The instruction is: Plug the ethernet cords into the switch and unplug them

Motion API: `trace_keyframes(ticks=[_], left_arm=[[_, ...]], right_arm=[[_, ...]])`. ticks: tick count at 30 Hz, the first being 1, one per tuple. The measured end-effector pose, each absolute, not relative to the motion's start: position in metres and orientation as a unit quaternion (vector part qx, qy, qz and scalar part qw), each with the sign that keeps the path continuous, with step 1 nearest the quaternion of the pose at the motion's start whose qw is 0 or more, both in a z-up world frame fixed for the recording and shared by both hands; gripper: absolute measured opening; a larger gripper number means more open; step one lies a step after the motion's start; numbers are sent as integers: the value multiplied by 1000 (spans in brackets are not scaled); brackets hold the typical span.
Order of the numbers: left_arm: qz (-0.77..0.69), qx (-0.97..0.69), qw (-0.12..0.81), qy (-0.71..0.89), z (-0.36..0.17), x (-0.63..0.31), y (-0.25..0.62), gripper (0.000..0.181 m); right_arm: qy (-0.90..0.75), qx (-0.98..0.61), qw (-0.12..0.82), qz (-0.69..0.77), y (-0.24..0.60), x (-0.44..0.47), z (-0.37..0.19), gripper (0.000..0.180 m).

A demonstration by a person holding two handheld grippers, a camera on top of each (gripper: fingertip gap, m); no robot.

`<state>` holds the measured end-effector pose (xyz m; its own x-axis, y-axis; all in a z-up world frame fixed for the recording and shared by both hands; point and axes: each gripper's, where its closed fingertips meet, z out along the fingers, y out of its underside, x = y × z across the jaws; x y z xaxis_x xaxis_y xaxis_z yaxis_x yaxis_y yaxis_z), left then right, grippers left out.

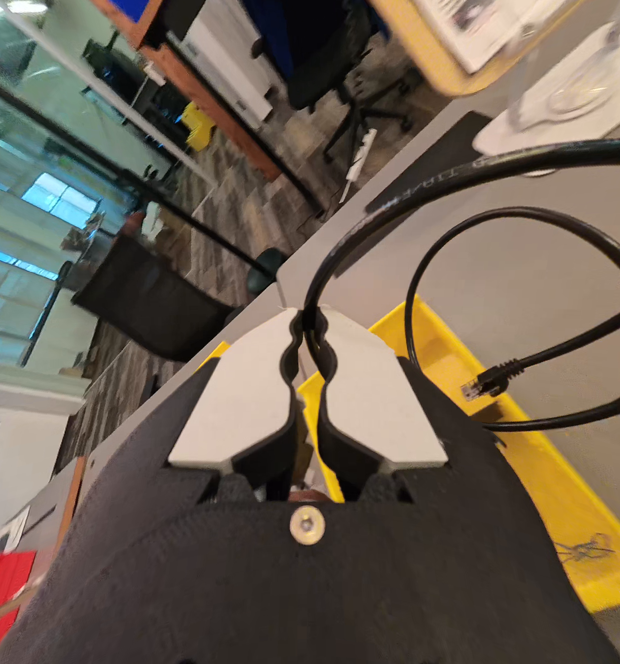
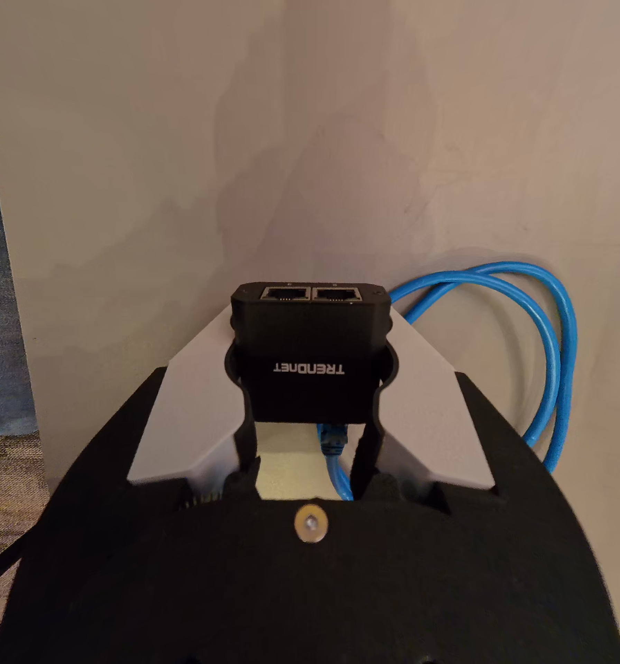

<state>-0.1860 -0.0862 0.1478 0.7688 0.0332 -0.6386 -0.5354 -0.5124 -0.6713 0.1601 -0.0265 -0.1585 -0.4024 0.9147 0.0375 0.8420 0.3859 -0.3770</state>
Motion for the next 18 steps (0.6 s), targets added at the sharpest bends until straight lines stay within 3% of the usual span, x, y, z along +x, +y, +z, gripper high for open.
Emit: trace_keyframes(ticks=[10,15,18], left_arm=[[210,-868,387,230,11,-54,-6,5],[154,-902,359,183,-53,-44,3,5],[148,-903,368,165,-63,-43,3,6]], right_arm=[[-815,-538,130,174,-33,170,-158,73],[-816,-532,139,177,-34,172,-158,73],[-808,-534,146,203,-39,170,-152,85]])
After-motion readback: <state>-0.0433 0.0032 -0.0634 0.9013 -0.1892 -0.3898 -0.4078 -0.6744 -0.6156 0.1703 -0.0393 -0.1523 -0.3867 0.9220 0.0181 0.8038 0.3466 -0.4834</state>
